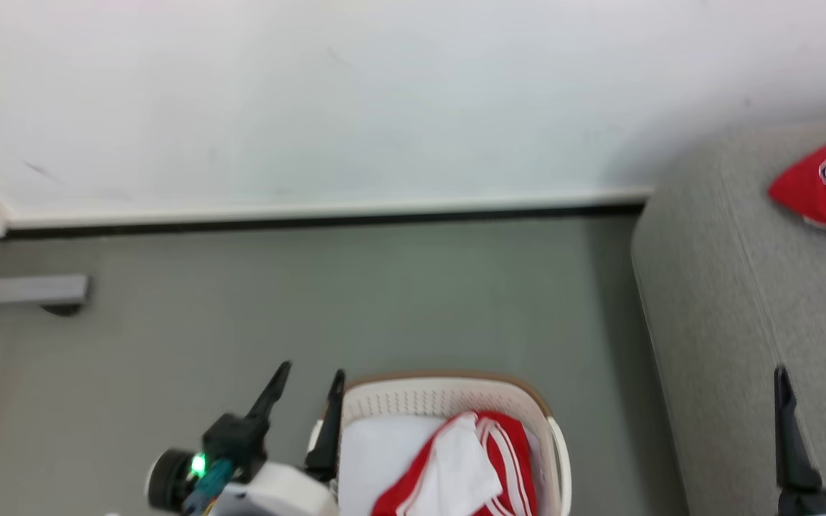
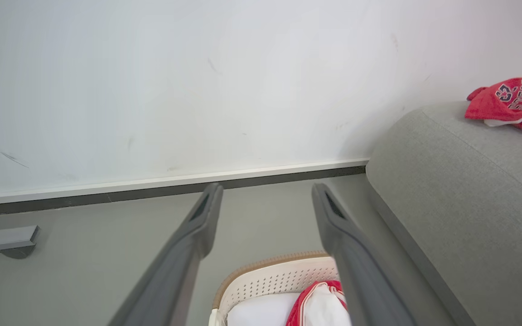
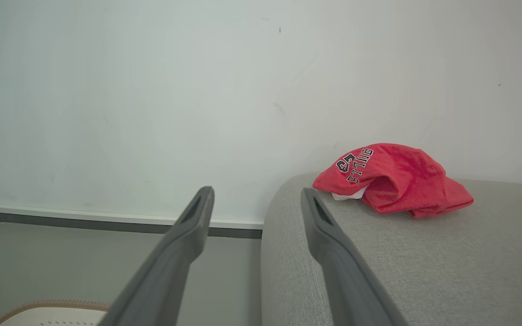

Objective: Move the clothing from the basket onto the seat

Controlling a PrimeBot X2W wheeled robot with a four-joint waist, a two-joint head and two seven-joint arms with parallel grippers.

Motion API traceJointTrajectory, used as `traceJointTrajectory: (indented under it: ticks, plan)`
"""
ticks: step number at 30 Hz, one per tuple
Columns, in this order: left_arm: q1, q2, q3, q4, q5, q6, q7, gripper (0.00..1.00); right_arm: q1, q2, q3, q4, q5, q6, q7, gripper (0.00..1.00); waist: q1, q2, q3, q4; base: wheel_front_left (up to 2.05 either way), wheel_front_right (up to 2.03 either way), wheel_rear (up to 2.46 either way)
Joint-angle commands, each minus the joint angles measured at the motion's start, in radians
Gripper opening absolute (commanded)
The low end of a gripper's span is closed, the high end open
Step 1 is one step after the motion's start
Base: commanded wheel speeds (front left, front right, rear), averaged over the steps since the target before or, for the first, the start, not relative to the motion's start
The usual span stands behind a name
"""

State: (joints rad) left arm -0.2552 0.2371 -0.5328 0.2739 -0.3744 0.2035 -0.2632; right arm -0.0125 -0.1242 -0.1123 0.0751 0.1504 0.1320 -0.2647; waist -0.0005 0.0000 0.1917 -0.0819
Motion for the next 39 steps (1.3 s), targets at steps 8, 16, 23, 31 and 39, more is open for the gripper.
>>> traceJointTrajectory:
  ticks: [8, 16, 23, 31, 39]
  plan:
    - [0.206, -0.026, 0.155, -0.121, 0.081, -0.039, -0.001, 1.00, 0.134, 0.033, 0.022, -0.009, 0.022, -0.003, 0.001, 1.00, 0.0005, 0.0000, -0.140, 0.093, 0.00, 0.00, 0.00]
    - [0.350, -0.058, 0.294, -0.168, 0.151, -0.091, -0.002, 1.00, 0.203, 0.051, 0.039, 0.004, 0.023, -0.003, 0.001, 1.00, 0.0005, 0.0000, -0.200, 0.114, 0.00, 0.00, 0.00]
    - [0.403, -0.103, 0.383, -0.178, 0.192, -0.143, -0.001, 1.00, 0.204, 0.060, 0.055, 0.019, 0.026, -0.003, 0.001, 1.00, 0.0005, 0.0000, -0.216, 0.126, 0.00, 0.00, 0.00]
    - [0.386, -0.138, 0.428, -0.172, 0.235, -0.193, -0.001, 1.00, 0.181, 0.059, 0.061, 0.029, 0.016, -0.003, 0.001, 1.00, 0.0005, 0.0000, -0.207, 0.124, 0.00, 0.00, 0.00]
    - [0.328, -0.161, 0.416, -0.137, 0.267, -0.240, -0.001, 1.00, 0.134, 0.044, 0.070, 0.009, 0.019, -0.003, 0.001, 1.00, 0.0005, 0.0000, -0.153, 0.053, 0.00, 0.00, 0.00]
